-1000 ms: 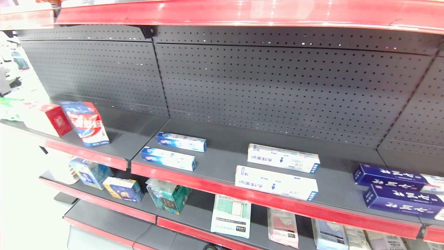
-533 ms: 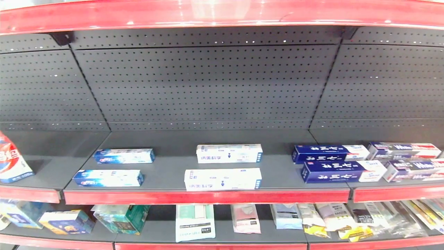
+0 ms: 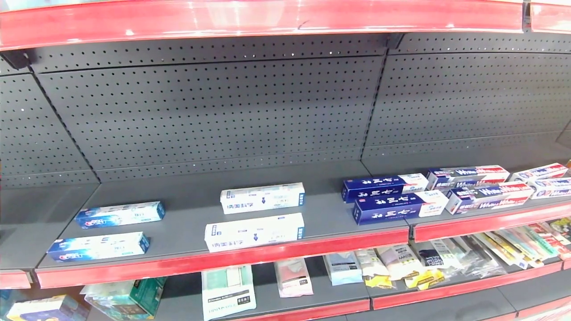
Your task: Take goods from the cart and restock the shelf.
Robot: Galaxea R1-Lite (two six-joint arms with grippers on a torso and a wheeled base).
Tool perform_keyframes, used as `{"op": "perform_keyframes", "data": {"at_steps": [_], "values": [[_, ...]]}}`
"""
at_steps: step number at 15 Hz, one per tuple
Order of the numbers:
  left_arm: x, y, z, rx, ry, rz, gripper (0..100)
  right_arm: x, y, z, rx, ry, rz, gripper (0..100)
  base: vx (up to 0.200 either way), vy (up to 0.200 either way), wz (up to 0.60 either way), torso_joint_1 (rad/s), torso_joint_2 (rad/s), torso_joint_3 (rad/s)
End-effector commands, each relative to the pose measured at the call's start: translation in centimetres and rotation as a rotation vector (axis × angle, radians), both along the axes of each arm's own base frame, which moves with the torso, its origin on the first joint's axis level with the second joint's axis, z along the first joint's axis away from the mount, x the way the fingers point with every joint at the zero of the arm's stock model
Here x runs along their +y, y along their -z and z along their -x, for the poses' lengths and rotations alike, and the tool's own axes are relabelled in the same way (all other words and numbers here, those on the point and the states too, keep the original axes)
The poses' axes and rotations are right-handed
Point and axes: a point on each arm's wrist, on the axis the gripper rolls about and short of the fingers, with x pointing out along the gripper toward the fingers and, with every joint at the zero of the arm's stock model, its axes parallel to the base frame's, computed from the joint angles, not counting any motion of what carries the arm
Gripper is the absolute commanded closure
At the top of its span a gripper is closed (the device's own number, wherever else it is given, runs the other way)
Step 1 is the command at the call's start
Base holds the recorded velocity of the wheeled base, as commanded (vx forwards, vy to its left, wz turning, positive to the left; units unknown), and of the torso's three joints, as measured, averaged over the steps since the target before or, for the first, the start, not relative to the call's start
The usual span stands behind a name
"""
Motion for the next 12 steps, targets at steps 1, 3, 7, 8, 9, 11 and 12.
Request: {"op": "perform_keyframes", "data": {"at_steps": [1, 3, 7, 8, 9, 11, 12], "values": [[0.0, -0.1, -0.2, 0.029, -0.004, -0.001, 0, 0.0, 0.0, 0.0, 0.005, 0.000, 0.000, 0, 0.000, 0.000, 0.00, 0.000, 0.00, 0.000], [0.0, -12.0, -4.0, 0.050, -0.022, 0.082, 0, 0.0, 0.0, 0.0, 0.004, 0.000, 0.000, 0, 0.000, 0.000, 0.00, 0.000, 0.00, 0.000], [0.6, -14.7, -13.1, 0.370, -0.204, -0.043, 0, 0.0, 0.0, 0.0, 0.004, 0.000, 0.000, 0, 0.000, 0.000, 0.00, 0.000, 0.00, 0.000], [0.5, -13.1, -15.1, 0.489, -0.196, -0.078, 0, 0.0, 0.0, 0.0, 0.005, 0.000, 0.000, 0, 0.000, 0.000, 0.00, 0.000, 0.00, 0.000], [0.2, -12.2, -16.5, 0.553, -0.177, -0.088, 0, 0.0, 0.0, 0.0, 0.005, 0.000, 0.000, 0, 0.000, 0.000, 0.00, 0.000, 0.00, 0.000], [-0.1, -10.4, -18.5, 0.664, -0.163, -0.110, 0, 0.0, 0.0, 0.0, 0.004, 0.000, 0.000, 0, 0.000, 0.000, 0.00, 0.000, 0.00, 0.000], [-0.3, -9.4, -19.5, 0.718, -0.156, -0.117, 0, 0.0, 0.0, 0.0, 0.005, 0.000, 0.000, 0, 0.000, 0.000, 0.00, 0.000, 0.00, 0.000]]}}
